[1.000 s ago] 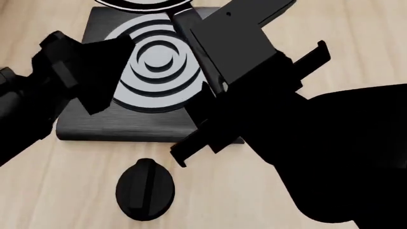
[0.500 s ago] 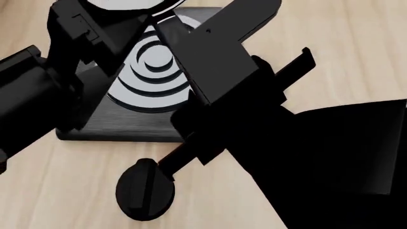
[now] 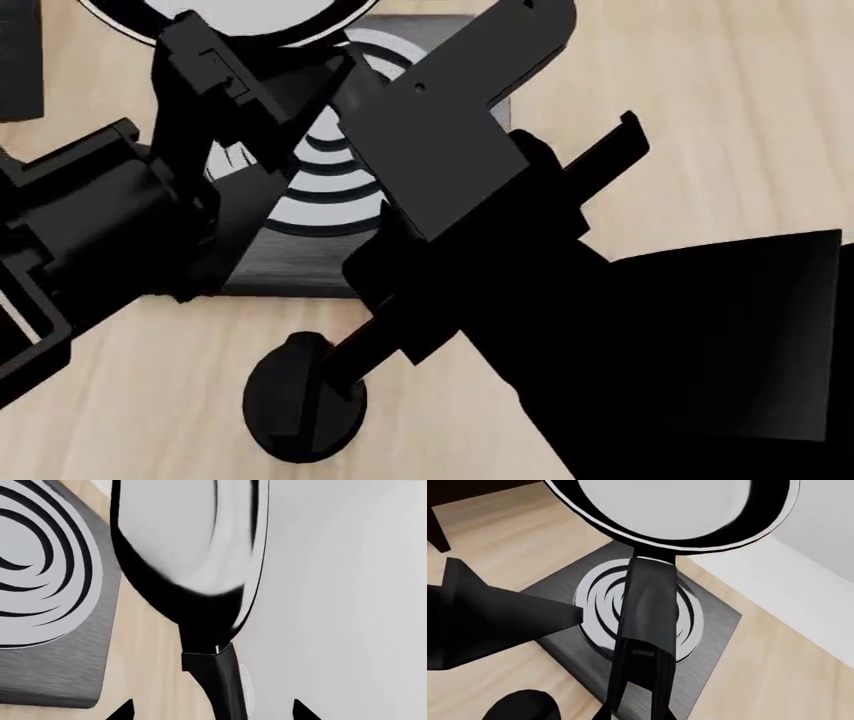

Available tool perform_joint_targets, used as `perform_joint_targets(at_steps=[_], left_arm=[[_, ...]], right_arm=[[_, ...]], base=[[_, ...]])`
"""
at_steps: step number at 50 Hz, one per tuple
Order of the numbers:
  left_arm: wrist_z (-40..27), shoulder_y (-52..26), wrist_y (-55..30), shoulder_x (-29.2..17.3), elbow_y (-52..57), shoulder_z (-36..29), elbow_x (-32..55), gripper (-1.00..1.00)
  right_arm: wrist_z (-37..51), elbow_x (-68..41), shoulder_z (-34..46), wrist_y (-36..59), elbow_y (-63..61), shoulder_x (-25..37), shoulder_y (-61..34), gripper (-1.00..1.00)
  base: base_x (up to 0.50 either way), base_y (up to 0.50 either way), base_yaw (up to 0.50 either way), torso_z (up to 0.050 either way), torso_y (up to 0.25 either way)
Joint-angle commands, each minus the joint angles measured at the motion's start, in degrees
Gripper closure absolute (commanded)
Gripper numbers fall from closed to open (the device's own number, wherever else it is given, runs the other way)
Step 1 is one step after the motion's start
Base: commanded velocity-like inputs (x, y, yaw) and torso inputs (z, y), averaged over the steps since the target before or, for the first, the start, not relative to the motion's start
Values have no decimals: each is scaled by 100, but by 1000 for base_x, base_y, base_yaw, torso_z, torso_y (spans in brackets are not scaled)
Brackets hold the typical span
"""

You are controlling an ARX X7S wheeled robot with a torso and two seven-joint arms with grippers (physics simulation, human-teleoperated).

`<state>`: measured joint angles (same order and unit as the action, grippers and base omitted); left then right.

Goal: Put the frying pan on the cabinet shelf.

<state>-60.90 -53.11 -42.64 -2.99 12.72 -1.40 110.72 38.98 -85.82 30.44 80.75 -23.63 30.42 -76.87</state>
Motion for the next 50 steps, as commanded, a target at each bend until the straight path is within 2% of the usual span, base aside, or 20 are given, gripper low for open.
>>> perform_joint_targets(at_steps=[1, 32, 45, 46, 50], left_arm=[[184, 101, 295, 40, -95, -167, -80, -100], [579, 21, 524, -49, -411, -845, -242, -100], [504, 67, 693, -94, -332, -1013, -237, -100], [479, 81, 736, -74, -320, -1007, -216, 100], [526, 91, 823, -84, -341, -1015, -252, 100]], right_arm=[[114, 170, -149, 17, -209, 3, -142, 100], [53, 156, 47, -216, -434, 215, 4, 100], [7, 207, 97, -334, -492, 303, 91, 100], [11, 206, 101, -338, -495, 305, 90, 100], [74, 129, 105, -338, -506, 311, 81, 100]], base=[[0, 5, 0, 0, 0], [0, 2, 4, 1, 2], [0, 2, 4, 1, 2], [0, 0, 9, 0, 0], [0, 1, 2, 0, 3]])
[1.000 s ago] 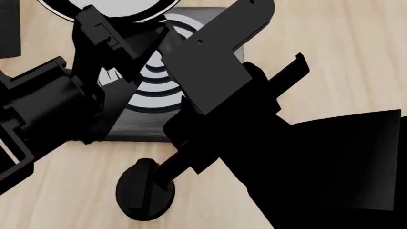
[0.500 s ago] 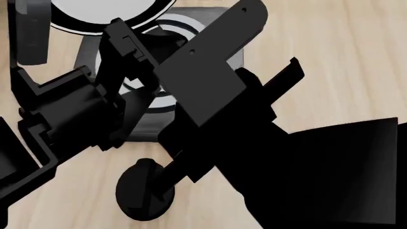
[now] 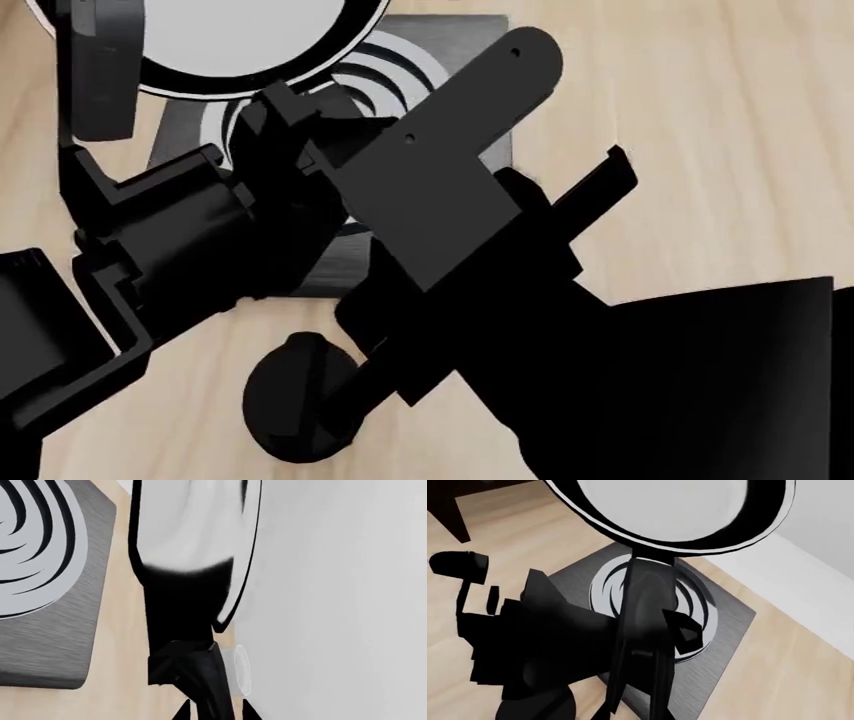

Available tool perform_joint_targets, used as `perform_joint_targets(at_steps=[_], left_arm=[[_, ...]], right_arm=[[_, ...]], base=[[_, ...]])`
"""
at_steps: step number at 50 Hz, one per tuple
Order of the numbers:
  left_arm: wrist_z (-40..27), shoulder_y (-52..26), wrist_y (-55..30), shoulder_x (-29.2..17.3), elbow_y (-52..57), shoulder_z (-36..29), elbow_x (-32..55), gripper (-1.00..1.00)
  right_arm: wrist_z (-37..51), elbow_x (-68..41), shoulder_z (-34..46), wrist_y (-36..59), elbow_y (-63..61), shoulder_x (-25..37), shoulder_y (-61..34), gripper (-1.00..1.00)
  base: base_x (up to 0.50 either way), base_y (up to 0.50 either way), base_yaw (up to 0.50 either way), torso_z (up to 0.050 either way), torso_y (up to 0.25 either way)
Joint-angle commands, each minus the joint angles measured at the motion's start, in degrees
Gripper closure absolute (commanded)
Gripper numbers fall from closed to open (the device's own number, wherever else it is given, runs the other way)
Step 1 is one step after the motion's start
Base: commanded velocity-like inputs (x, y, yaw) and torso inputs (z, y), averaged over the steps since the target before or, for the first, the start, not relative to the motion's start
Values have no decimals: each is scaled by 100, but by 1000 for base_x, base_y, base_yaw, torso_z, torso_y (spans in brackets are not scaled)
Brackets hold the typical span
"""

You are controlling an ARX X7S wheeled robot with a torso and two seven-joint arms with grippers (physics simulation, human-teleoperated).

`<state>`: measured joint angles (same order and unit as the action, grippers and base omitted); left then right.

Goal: Put the frying pan on the cabinet shelf.

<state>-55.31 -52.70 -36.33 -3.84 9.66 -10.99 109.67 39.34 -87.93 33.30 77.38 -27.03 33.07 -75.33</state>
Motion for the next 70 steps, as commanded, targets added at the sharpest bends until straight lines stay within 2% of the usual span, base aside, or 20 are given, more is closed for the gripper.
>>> perform_joint_targets(at_steps=[1, 23, 24, 37, 49, 58, 70], left_arm=[[-58, 38, 216, 4, -23, -61, -142, 100], [-5, -62, 675, -129, -10, -42, -329, 100], [-8, -86, 706, -146, -32, -25, -343, 100], [12, -424, 774, -411, -218, 98, -217, 100], [123, -733, 762, -669, -541, 184, -142, 100], [309, -1283, 643, -1006, -1293, 273, -17, 100], [608, -1547, 622, -1303, -2144, 420, 102, 100]], right_arm=[[39, 341, -176, -5, -169, 52, -72, 100], [158, 233, -203, -186, -198, 153, -3, 100], [186, 261, -196, -183, -225, 171, -6, -100], [866, -563, -372, -250, -428, 324, -86, -100], [1570, -1358, -663, -624, -833, 777, 105, -100], [2256, -2114, -680, -925, -1189, 1002, -31, -100], [2491, -2206, -803, -1239, -1540, 1182, 368, -100]], base=[[0, 0, 9, 0, 0], [0, 2, 4, 0, 2], [0, 0, 9, 0, 10], [0, 2, 5, 1, 2], [0, 2, 3, 1, 3], [0, 1, 4, 0, 2], [0, 1, 4, 1, 2]])
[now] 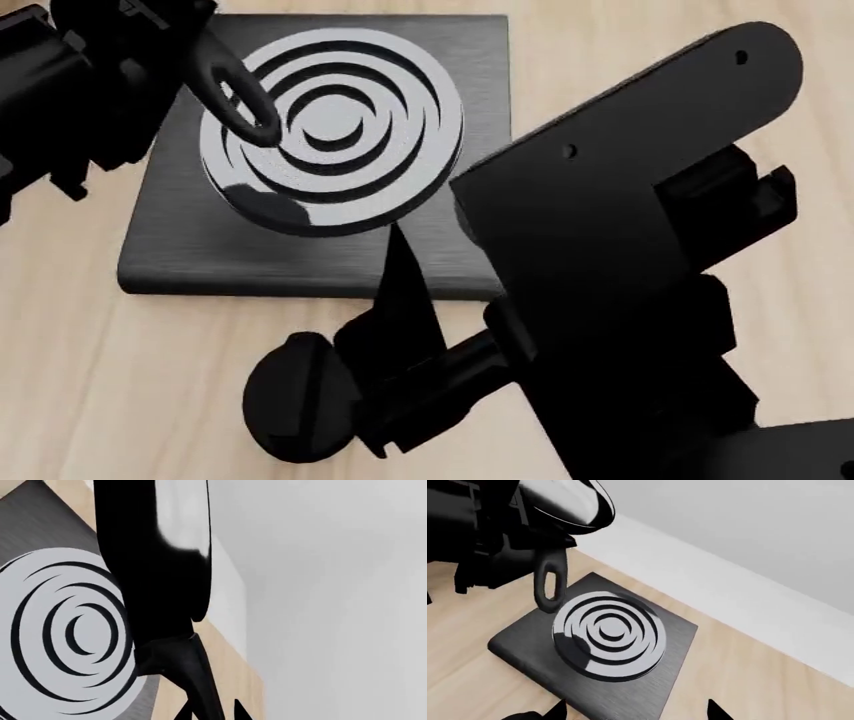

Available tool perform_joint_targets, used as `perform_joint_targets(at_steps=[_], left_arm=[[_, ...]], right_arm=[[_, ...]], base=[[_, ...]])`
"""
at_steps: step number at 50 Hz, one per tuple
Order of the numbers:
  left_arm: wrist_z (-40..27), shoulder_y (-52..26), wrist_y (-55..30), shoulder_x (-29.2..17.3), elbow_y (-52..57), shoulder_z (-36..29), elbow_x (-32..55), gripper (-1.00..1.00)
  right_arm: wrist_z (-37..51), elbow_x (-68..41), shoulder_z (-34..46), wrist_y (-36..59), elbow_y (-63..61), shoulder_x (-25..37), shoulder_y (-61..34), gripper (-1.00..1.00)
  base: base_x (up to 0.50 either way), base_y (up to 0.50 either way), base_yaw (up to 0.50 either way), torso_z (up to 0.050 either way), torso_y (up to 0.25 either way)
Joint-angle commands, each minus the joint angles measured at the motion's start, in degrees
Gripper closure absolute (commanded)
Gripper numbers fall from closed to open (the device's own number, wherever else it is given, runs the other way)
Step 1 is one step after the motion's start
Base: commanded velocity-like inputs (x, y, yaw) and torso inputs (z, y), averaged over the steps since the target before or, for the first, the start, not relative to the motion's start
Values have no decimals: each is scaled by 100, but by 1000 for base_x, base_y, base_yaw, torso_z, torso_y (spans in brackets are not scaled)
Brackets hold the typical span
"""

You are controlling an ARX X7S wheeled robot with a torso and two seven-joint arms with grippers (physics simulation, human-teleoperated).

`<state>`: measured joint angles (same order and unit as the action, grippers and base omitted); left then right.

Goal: Put the frying pan on the cabinet shelf.

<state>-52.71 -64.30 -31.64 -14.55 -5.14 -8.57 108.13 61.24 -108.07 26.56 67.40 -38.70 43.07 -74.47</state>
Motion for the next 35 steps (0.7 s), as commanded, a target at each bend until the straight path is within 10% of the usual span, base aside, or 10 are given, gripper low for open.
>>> perform_joint_targets(at_steps=[1, 35], left_arm=[[357, -427, 149, -236, -733, 189, 288, 100], [507, -1662, 577, -968, -2336, 937, 790, 100]], right_arm=[[286, -153, -129, -249, -391, 168, 330, -100], [803, -558, 276, -367, -622, 152, 243, -100]], base=[[0, 0, 9, 0, 0], [0, 1, 4, 0, 2]])
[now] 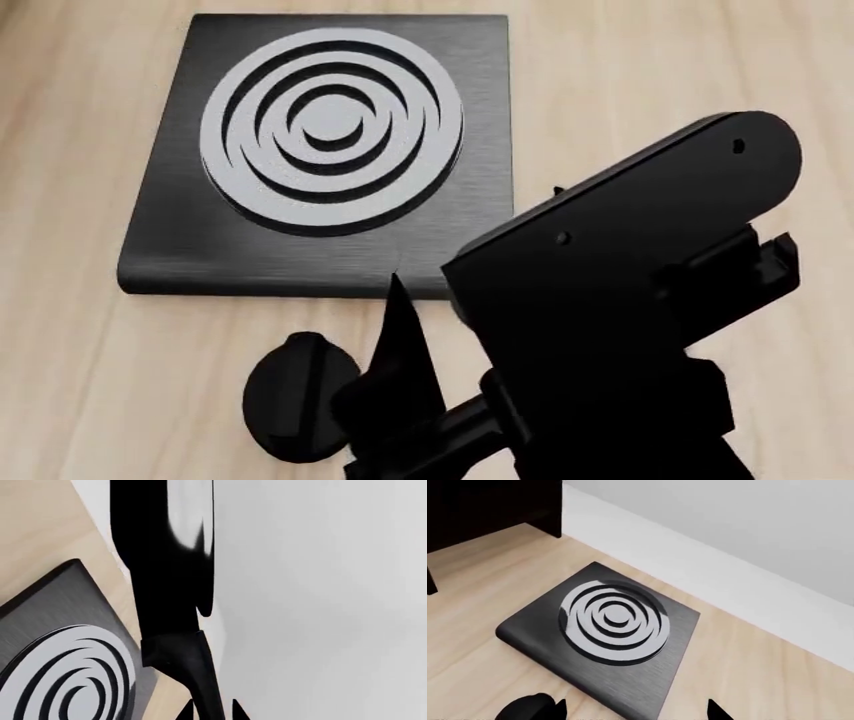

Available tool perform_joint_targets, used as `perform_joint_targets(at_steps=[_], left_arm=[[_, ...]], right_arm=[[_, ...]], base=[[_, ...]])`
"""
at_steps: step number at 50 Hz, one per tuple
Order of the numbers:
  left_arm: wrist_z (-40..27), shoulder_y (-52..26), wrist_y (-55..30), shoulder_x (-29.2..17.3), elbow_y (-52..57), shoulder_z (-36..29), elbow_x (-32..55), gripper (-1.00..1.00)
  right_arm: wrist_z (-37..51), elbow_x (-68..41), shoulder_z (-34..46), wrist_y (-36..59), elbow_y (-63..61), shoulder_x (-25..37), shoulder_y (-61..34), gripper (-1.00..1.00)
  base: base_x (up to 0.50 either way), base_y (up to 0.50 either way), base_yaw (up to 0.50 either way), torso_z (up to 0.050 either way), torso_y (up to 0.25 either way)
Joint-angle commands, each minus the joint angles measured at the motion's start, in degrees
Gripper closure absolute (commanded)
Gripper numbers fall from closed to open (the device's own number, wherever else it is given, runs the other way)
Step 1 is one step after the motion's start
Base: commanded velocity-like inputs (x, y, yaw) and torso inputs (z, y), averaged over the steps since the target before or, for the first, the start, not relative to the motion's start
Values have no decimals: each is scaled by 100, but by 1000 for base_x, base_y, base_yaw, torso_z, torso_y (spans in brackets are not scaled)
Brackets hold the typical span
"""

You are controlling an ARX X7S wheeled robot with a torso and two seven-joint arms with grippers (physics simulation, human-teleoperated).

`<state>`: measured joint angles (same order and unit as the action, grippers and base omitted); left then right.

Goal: Put the frying pan on the cabinet shelf.

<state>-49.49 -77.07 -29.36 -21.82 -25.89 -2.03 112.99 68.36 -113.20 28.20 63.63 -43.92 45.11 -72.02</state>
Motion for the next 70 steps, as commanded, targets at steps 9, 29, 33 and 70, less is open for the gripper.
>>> perform_joint_targets(at_steps=[9, 29, 33, 70], left_arm=[[285, -82, 641, -373, -159, 628, 387, 100], [-35, 193, 1135, -374, 98, 949, 435, 100], [-1287, 415, 1491, -495, 1280, 1385, 866, 100], [1439, 230, 115, -1329, -2098, 920, 502, -100]], right_arm=[[85, 101, 180, -33, -227, -91, 294, -100], [262, 10, 317, -168, -355, -105, 404, -100], [246, 44, 326, -168, -362, -101, 438, -100], [171, 171, 327, -277, -507, 12, 687, -100]], base=[[0, 1, 5, 1, 2], [0, 2, 4, 1, 2], [0, 3, 5, 0, 3], [1, 4, 7, 0, 0]])
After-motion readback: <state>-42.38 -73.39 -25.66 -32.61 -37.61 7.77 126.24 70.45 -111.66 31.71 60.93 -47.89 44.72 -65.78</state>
